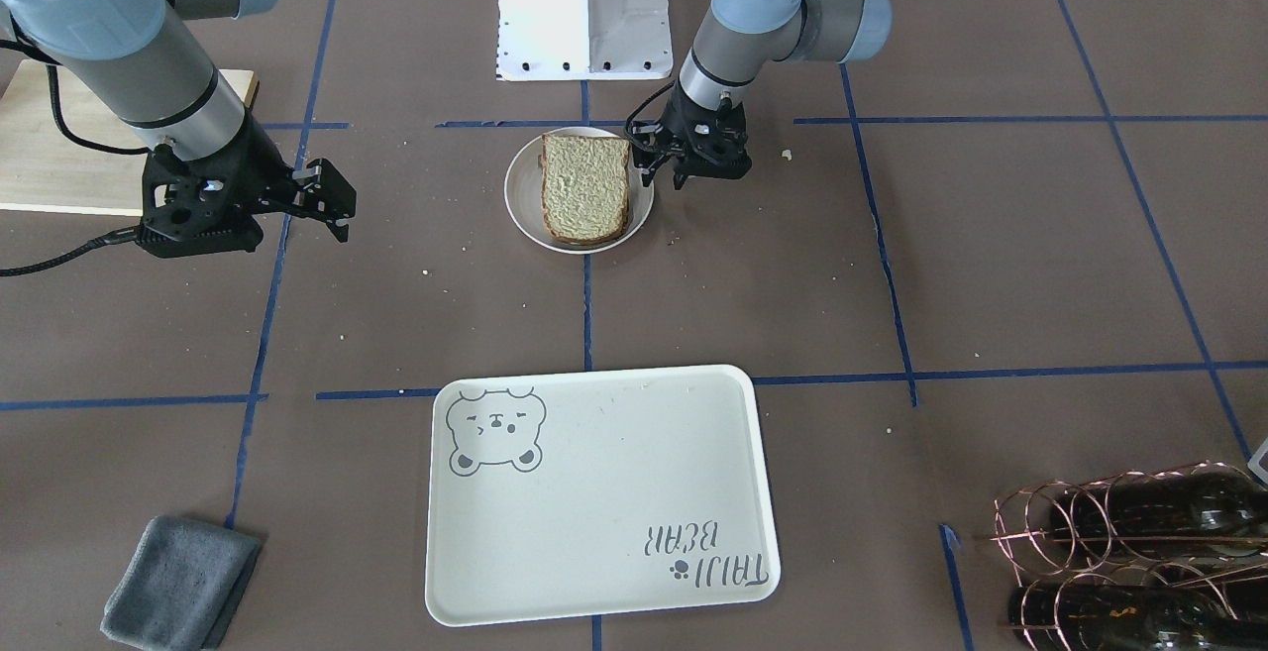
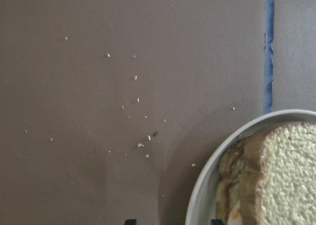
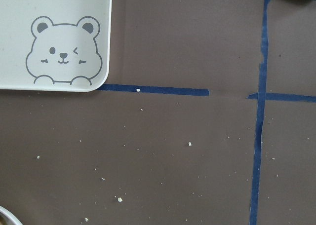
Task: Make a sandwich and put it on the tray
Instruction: 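Withdraw the right gripper from the plate while the left gripper reaches to the plate rim, then grasp the plate rim with the left gripper and lift it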
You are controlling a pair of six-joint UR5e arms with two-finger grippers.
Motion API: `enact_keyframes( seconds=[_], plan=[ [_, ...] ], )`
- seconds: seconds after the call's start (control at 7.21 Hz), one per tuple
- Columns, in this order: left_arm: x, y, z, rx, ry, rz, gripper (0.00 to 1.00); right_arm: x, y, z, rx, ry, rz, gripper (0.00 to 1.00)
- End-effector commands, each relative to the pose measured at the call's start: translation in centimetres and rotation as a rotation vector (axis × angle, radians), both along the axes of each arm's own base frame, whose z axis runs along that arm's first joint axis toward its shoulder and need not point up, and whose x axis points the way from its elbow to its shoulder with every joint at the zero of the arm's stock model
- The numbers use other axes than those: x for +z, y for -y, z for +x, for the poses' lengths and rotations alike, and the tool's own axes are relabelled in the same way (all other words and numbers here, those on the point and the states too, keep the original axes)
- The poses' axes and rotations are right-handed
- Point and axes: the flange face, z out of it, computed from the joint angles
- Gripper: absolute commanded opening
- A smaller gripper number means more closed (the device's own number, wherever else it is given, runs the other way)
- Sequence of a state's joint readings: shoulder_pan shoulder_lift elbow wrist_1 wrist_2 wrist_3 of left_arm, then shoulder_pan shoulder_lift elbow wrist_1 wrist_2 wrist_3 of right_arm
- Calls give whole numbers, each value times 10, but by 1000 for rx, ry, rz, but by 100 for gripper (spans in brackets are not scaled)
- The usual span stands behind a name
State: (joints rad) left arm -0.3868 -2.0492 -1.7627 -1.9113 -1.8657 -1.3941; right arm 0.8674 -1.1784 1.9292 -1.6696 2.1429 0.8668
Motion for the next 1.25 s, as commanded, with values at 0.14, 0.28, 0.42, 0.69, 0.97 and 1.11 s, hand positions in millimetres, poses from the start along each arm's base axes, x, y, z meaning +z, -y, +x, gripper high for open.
enact_keyframes(
  seconds=[0.14,0.28,0.42,0.69,0.97,1.11],
  plan=[
    [3,-4,19,15,7,-9,42,4,3,10,10,1,1,100],
    [7,-6,24,19,1,-8,35,6,-1,15,10,2,0,100],
    [6,-6,24,18,-3,-8,21,7,-2,17,13,1,1,100],
    [-1,-6,22,13,-19,-8,0,8,0,20,8,-2,11,100],
    [-12,-3,11,2,-121,24,0,27,2,34,-32,-27,52,100],
    [-16,1,6,-9,-155,20,0,39,5,46,-43,-42,67,100]
  ],
)
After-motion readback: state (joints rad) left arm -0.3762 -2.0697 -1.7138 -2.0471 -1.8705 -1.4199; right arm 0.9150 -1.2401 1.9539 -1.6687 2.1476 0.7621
